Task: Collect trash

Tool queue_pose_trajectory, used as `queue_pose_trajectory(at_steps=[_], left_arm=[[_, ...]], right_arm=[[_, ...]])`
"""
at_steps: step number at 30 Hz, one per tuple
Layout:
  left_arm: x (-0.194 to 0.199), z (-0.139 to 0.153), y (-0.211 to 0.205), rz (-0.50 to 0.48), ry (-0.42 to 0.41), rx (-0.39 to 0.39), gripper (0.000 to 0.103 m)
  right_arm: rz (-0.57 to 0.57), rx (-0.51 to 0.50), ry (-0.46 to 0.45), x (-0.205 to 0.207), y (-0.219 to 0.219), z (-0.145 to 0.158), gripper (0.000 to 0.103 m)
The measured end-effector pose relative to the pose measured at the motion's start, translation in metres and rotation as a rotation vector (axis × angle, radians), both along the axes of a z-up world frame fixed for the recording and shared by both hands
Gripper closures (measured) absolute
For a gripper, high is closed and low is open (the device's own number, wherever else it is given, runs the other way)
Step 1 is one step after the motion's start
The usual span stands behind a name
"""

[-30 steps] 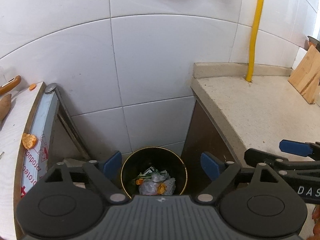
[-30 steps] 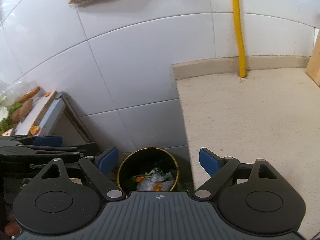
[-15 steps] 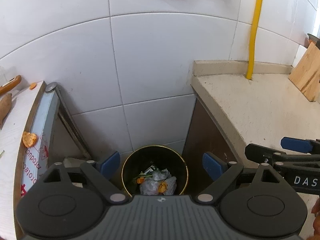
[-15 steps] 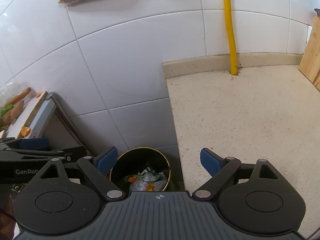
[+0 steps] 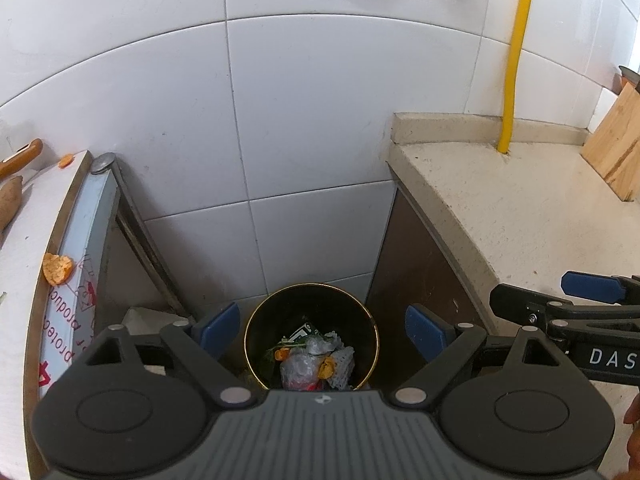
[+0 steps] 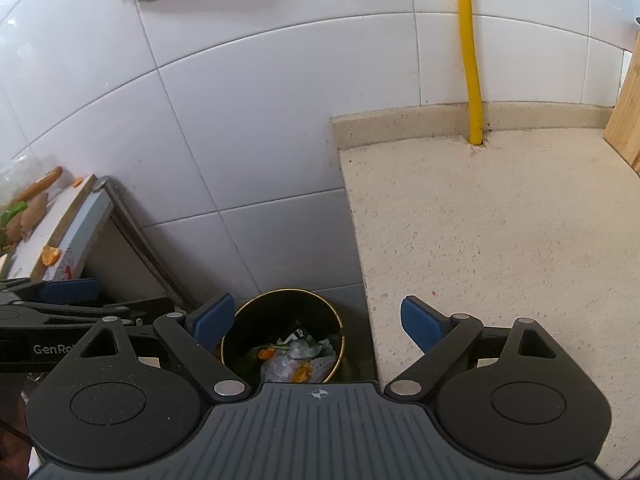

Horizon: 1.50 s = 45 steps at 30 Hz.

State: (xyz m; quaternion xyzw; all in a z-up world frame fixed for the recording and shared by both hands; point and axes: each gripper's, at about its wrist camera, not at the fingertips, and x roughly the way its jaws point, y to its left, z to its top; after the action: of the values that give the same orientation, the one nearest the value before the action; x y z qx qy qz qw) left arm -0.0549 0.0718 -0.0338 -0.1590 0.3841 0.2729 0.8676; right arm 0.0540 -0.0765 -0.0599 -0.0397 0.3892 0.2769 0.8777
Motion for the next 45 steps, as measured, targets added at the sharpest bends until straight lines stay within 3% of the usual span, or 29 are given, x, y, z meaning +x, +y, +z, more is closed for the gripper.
queue_pose_trajectory(at_steps=[25, 30, 45], left_arm=[[0.004, 0.000, 0.004, -0.019, -0.009, -0.012, 0.018], [0.007, 0.004, 0.001, -0.025, -0.015, 0.021, 0.018], [0.005, 0.010, 0.005, -0.051, -0.089, -0.002, 0.018]], right_arm=[[-0.002, 0.008, 0.001, 0.002, 0.000, 0.001, 0.009], [-0.004, 0.016, -0.001, 0.003, -0.001, 0.003, 0.009], [0.000, 0.048, -0.016, 0.006, -0.006, 0.012, 0.009]])
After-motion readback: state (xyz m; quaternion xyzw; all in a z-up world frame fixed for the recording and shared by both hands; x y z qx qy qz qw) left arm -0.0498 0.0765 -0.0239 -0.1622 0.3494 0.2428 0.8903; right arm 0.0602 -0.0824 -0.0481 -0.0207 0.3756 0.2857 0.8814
